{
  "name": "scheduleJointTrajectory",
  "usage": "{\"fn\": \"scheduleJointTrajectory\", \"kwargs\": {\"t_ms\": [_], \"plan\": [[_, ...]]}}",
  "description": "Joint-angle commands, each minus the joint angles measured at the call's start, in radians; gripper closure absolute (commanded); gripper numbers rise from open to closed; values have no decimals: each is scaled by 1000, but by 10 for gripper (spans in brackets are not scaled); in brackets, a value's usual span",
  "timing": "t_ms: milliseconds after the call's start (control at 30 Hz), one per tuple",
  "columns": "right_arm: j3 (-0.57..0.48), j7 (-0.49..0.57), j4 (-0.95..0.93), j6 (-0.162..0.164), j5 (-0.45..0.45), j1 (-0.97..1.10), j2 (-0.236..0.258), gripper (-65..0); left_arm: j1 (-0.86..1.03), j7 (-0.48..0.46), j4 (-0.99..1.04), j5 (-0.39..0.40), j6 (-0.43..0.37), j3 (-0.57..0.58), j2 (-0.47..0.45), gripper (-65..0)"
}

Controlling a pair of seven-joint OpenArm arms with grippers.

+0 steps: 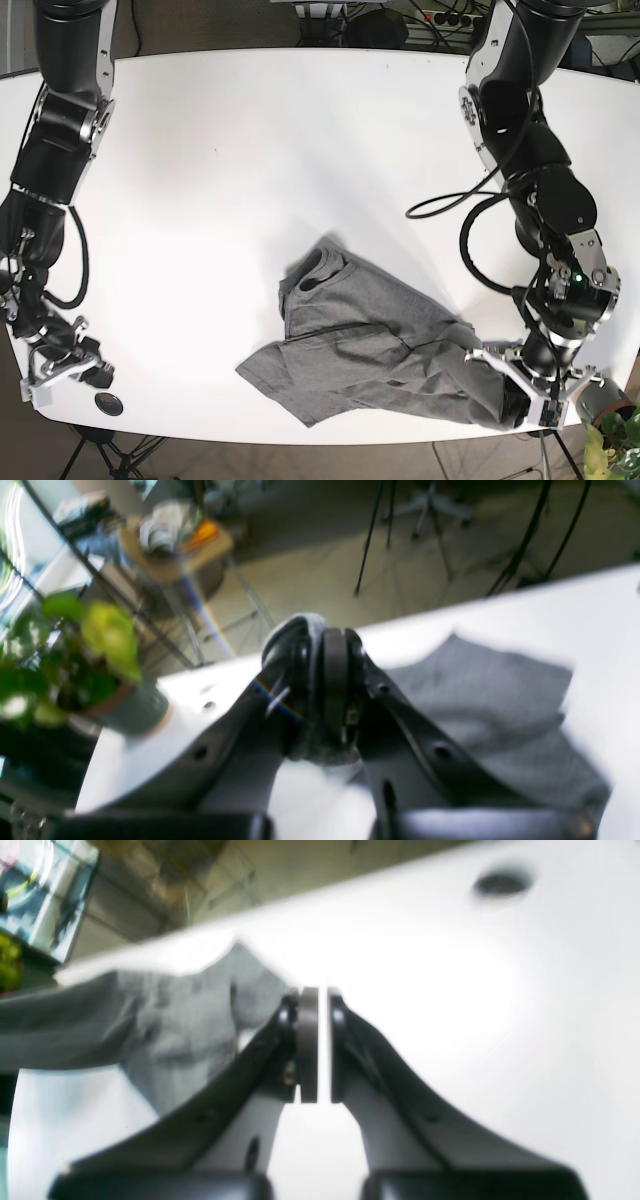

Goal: Fold the T-shirt properly
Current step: 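Move the right gripper to grasp the shirt's crumpled edge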

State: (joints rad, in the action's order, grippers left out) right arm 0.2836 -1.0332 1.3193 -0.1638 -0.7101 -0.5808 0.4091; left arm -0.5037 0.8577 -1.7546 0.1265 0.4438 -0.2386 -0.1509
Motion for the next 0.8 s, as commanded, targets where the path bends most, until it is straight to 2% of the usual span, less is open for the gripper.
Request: {"fn": "scheduleJointTrajectory", "kwargs": {"t_ms": [0,100,167,267,433,500,667,767], "plan": [[1,52,27,-9,-15,14,-25,-78,15,-30,-37,3,-9,-3,-26,0],[-24,86,30,-6,-15,71,-62,-201,98,-33,-67,3,-9,-20,-31,0],[-51,116,27,-4,-15,112,-80,-322,173,-35,-97,3,-7,-61,-51,0],[-100,175,22,-7,-15,141,-109,-401,228,-36,-97,3,10,-87,-59,0],[-211,242,13,-3,-15,163,-131,-412,310,-36,-104,-1,132,-187,-68,0],[-249,278,-62,-3,-15,158,-157,-412,328,-33,-100,-4,165,-224,-68,0],[-269,319,-198,-7,-15,134,-189,-411,397,-33,-113,-4,181,-270,-71,0],[-333,327,-246,-9,-15,107,-215,-409,414,-35,-110,-6,183,-304,-72,0]]}}
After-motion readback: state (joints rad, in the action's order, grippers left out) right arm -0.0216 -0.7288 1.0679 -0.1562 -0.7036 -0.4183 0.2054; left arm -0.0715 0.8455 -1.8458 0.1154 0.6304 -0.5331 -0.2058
